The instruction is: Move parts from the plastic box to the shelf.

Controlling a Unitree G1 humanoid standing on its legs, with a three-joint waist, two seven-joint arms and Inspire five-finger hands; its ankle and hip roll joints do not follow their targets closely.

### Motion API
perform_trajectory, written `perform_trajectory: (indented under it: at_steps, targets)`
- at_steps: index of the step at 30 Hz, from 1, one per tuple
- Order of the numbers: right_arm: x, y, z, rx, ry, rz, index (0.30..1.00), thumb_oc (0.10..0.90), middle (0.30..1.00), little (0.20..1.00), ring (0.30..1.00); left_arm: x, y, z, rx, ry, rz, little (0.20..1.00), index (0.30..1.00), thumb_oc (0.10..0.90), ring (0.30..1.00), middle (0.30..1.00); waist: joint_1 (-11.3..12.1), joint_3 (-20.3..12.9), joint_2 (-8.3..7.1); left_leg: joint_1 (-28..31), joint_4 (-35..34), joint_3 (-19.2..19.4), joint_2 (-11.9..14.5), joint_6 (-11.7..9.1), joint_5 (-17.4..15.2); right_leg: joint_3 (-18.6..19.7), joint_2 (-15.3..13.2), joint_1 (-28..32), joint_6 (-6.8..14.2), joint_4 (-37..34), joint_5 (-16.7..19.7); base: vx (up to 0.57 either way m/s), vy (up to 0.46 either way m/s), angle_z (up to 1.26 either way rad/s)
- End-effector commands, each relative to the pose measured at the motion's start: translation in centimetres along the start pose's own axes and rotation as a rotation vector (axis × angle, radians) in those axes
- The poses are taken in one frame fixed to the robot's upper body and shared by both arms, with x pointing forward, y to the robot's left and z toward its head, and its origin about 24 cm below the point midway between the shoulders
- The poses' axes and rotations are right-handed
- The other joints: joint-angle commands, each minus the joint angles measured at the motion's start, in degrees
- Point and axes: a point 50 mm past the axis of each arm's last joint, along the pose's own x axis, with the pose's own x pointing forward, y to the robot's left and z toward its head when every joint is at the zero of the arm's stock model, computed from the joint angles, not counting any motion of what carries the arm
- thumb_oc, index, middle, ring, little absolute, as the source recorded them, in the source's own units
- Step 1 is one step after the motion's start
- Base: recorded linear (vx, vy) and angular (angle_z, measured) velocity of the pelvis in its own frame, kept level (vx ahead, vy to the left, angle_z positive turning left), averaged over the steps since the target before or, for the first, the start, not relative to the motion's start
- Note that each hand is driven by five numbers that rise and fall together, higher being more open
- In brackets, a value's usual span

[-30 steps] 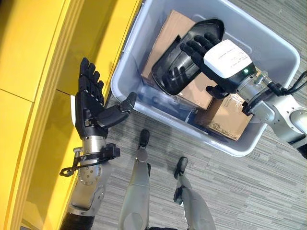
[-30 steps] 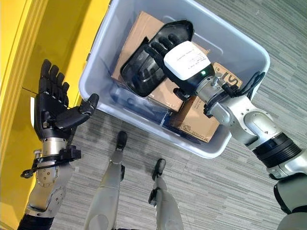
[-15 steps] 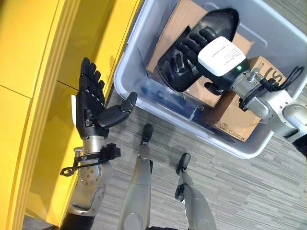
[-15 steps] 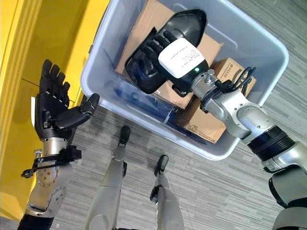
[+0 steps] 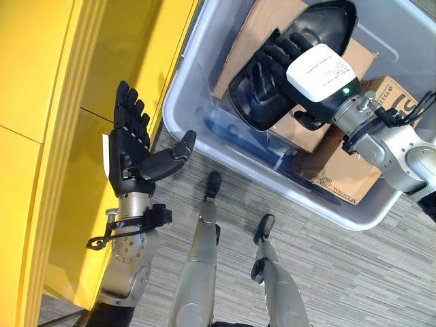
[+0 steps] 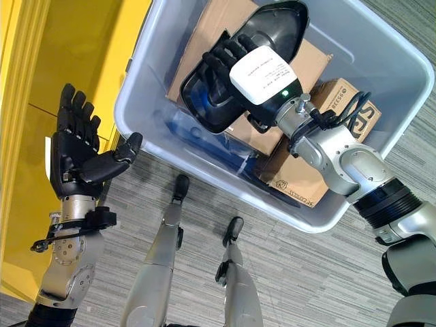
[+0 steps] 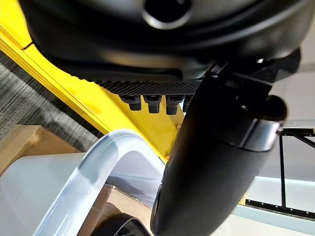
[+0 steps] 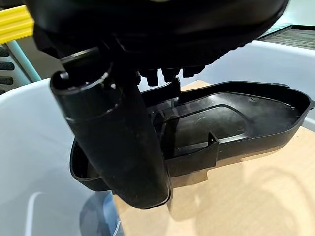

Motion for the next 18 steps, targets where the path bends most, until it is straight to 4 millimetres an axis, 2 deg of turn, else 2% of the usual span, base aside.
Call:
perform_trajectory:
  at_steps: [1, 18]
  targets:
    - [0.9, -4.7, -0.6, -0.082, -0.016, -0.204, 1.000, 0.900, 1.000, 1.000, 1.000, -0.1, -0.6, 5.0, -0.031, -0.271, -0.059, 1.000, 1.000, 0.900, 1.000, 1.000, -1.4, -0.6, 0.86, -8.7, 7.9, 2.8, 0.2, -1.2, -1.9, -1.0, -1.8, 14.2, 0.5, -0.1, -7.5, 0.00, 0.000, 0.00]
    - [0.5, -2.7, -1.4, -0.042, 0.039, -0.161, 1.000, 0.900, 1.000, 1.000, 1.000, 0.2, -0.4, 5.5, -0.027, -0.315, -0.016, 1.000, 1.000, 0.900, 1.000, 1.000, -1.7, -0.6, 1.49, -10.4, 8.0, 2.5, -0.6, -1.3, -1.7, -1.9, -1.6, 13.6, 0.3, -0.1, -8.4, 0.01, -0.005, 0.03]
